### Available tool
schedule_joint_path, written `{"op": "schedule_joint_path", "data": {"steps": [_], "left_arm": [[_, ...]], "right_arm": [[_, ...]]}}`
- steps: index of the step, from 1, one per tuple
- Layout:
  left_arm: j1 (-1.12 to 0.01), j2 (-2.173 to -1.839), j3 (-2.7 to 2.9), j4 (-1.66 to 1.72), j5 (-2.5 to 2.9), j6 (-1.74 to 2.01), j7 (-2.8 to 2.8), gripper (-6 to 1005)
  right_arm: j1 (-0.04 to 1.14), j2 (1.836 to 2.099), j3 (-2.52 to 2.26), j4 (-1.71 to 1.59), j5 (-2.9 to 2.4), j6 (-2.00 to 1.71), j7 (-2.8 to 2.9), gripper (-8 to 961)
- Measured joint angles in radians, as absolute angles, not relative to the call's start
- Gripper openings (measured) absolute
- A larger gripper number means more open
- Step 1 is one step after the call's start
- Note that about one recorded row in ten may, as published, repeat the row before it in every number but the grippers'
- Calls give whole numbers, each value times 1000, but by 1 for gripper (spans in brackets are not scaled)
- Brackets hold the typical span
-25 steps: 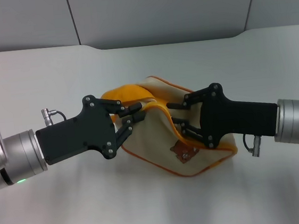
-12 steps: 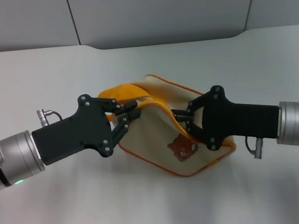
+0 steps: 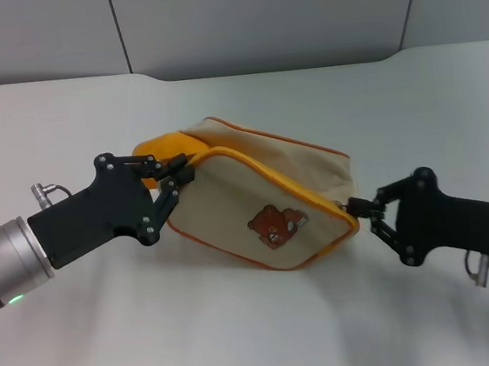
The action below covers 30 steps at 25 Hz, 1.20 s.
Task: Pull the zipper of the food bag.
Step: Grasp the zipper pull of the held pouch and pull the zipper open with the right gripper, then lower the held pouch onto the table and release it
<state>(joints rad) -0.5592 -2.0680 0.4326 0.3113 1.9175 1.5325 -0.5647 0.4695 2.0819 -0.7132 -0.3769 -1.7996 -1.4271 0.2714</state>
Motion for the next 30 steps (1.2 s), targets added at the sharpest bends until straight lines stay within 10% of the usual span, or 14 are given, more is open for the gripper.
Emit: {"op": "schedule_joint_path", "data": {"steps": [23,30], "left_arm": [[-466,-2072,362,218,1882,1494,-605,70],[-458,-2074,365,182,1882,1443,-598,70]], "right_arm": [[426,2076,-507,-367,-1793,-1646,726,162],[428,2070,-495,-363,-1792,-1694,790,585]]}}
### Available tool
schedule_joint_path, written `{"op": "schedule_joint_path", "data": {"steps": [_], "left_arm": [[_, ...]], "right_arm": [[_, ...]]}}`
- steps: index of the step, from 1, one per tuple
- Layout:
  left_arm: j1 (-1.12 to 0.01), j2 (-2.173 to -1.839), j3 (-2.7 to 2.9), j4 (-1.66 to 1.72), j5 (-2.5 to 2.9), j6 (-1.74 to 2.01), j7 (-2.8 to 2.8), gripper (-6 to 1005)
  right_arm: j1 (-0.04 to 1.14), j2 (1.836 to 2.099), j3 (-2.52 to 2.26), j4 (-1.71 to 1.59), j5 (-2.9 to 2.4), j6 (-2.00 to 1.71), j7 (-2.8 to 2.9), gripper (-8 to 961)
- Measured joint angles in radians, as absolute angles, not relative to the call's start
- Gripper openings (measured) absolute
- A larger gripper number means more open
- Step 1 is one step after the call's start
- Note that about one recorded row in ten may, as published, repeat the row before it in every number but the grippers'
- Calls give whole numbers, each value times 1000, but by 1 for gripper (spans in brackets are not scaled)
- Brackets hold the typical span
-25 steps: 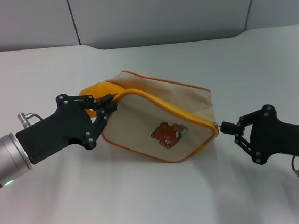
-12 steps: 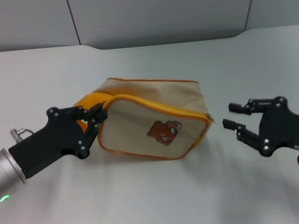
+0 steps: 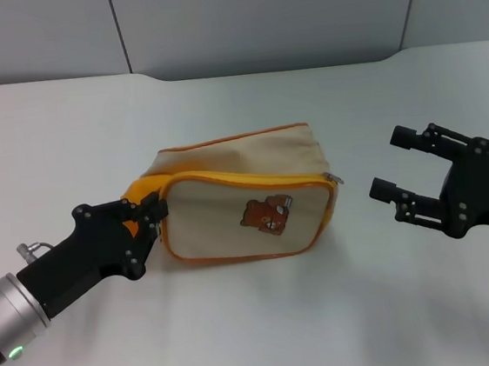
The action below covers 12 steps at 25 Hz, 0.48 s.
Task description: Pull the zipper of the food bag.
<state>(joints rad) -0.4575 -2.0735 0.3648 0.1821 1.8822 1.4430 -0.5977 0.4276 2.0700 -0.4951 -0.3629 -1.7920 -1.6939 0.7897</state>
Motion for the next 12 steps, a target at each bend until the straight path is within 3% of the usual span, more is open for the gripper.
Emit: {"op": "schedule_joint_path", "data": {"steps": [3,6,12], "left_arm": [[-449,-2073,366,181,1884,1442,-604,64],[-434,-2069,365,191,1882,1480,-632,130],[-425,-2027,430,297,1939,1702,-888,268]], "right_arm": [[432,2070,-494,-363,-1792,-1693,807,691],[434,2068,-497,-364,-1792,-1703,836,783],[441,2023,-550,-380,-1843,-1834,935,782]]}}
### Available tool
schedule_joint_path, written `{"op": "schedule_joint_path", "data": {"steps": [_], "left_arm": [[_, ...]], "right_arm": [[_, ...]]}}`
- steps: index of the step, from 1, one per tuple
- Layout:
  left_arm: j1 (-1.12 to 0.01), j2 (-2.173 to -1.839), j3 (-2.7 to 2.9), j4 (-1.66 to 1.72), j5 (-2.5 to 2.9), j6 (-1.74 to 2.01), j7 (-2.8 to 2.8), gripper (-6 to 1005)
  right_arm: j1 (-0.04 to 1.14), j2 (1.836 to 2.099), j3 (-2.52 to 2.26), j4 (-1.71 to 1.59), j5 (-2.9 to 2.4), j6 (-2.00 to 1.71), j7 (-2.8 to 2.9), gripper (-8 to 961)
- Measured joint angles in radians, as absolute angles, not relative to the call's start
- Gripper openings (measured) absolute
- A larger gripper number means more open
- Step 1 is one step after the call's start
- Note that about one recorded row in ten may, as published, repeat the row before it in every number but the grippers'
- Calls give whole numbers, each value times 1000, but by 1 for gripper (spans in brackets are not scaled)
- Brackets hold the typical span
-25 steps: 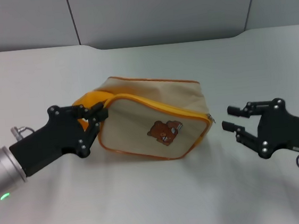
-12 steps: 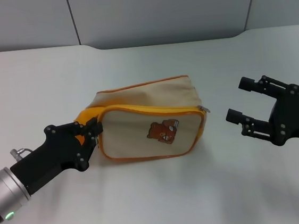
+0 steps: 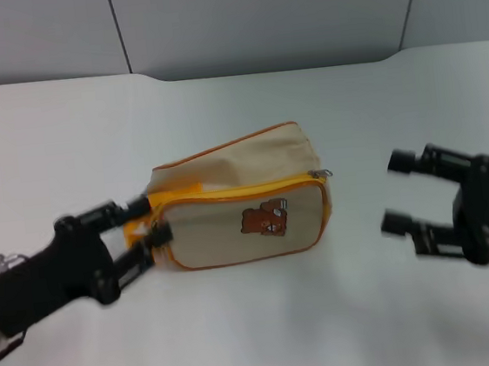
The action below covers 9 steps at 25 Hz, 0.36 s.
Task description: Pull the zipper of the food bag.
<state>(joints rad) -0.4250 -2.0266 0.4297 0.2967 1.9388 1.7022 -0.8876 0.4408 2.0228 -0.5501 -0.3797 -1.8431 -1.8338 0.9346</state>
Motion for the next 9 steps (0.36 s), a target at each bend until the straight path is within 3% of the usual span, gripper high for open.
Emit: {"op": "schedule_joint_path", "data": {"steps": [4,9], "left_arm": [[-438,-1993,560,340,1988,1839,-994,362],[-446,-1997,670,377,1993,1865,-1065,432]], "right_arm": [[461,2002,-609,-404,-1945,-1888,1007,782],[477,2021,-632,-412,-2033,-1869,1015,782]]}}
